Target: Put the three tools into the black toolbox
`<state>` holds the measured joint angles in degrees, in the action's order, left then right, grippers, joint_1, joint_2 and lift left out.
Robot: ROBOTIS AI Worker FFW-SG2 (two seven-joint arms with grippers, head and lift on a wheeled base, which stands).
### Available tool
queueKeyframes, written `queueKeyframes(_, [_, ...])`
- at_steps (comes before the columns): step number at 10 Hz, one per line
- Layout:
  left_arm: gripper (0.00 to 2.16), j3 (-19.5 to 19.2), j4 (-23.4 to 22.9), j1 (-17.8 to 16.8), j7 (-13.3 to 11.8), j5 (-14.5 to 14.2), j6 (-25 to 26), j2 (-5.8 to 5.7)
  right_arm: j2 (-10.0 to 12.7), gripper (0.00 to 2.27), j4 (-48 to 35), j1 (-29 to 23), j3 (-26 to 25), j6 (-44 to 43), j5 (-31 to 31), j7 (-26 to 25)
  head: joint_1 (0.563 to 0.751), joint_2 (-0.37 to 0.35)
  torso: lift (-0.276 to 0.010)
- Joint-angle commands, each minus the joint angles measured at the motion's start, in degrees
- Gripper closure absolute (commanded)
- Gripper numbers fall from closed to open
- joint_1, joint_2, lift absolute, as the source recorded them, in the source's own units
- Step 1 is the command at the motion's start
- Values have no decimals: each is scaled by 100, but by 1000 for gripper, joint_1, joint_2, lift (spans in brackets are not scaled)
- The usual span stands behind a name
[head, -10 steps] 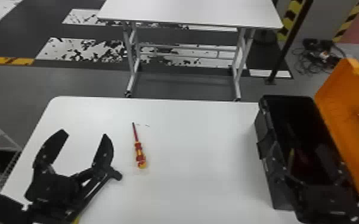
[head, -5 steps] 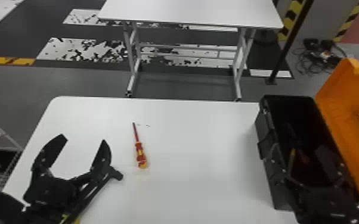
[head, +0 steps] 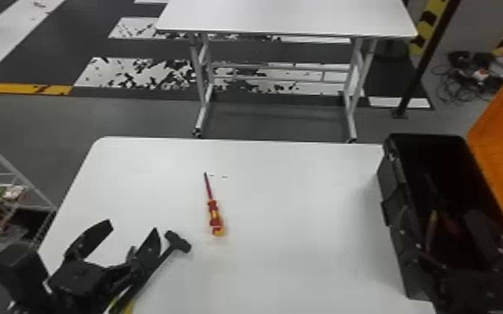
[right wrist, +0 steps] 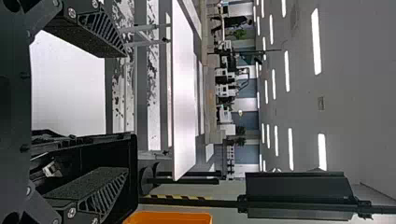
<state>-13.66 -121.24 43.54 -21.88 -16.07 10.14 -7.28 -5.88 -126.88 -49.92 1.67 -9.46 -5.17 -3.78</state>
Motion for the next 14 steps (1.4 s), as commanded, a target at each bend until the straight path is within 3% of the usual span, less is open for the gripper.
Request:
queueKeyframes(1, [87,-119,-22,-3,-9,-1,231,7,-18,137,5,0,-9,-7,-1,0,695,71,-51])
queueKeyframes(4, [83,-233,-31,6,-185,87,828,-2,-53,137,14,-9,-9,-7,-1,0,695,98,-51])
queueKeyframes(7, [80,-269,-31,6,-203,324,1444,-2,-71,137,14,-53,-17,-78,-1,0,695,110,-51])
queueKeyframes(9, [80,-251,-57,-91,-159,631,2041,-2,-80,137,32,-71,-17,-78,-1,0,695,120,-51])
queueKeyframes(10, [87,-277,-75,-188,-159,711,2498,-11,-80,137,41,-97,-26,-148,-1,0,695,128,-51])
queueKeyframes(12, [87,-400,-119,-276,-176,754,2920,-19,-124,137,102,-106,-26,-254,-10,0,695,140,-51])
queueKeyframes(14, [87,-532,-339,-495,-220,842,3975,-55,-150,137,120,-141,-79,-394,-54,0,695,165,-51])
